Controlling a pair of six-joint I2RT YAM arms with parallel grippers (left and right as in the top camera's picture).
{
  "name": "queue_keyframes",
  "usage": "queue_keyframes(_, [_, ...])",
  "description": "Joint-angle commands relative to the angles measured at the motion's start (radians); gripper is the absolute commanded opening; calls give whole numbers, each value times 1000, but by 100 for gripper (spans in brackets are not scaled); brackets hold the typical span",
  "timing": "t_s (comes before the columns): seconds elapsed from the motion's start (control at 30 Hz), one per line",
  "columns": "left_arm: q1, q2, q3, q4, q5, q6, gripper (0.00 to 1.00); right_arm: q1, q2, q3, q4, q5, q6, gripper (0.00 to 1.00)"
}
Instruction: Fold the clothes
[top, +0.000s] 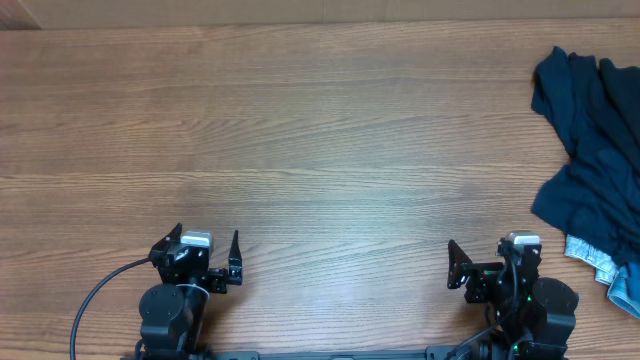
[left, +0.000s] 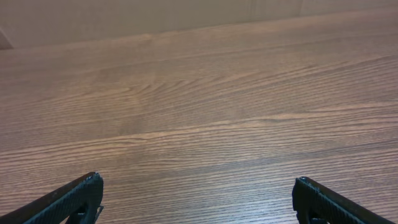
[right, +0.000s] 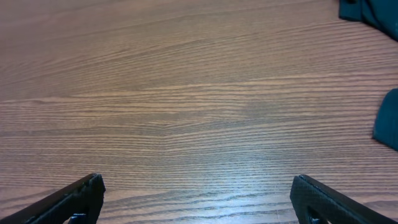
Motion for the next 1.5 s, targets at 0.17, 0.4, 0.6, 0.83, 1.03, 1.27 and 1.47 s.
queue_keyframes(0.17, [-7,-5,-6,0,-9,-13,100,6,-12,-2,6,11,-3,100])
queue_keyframes(0.4, [-7,-5,-6,0,-9,-13,100,6,-12,-2,6,11,-3,100])
queue_keyframes(0.6, [-7,-5,-6,0,-9,-13,100,6,-12,-2,60,3,-3,100])
queue_keyframes(0.83, [-7,-5,-6,0,-9,-13,100,6,-12,-2,360,-447,-4,100])
queue_keyframes(1.03, [-7,-5,-6,0,-9,-13,100,6,-12,-1,457,-477,122,100])
queue_keyframes(1.27, [-7,-5,-6,0,-9,-13,100,6,282,358,196,-278,241,100])
queue_keyframes(1.47, [-7,-5,-6,0,-9,-13,100,6,748,826,-120,-370,237,100])
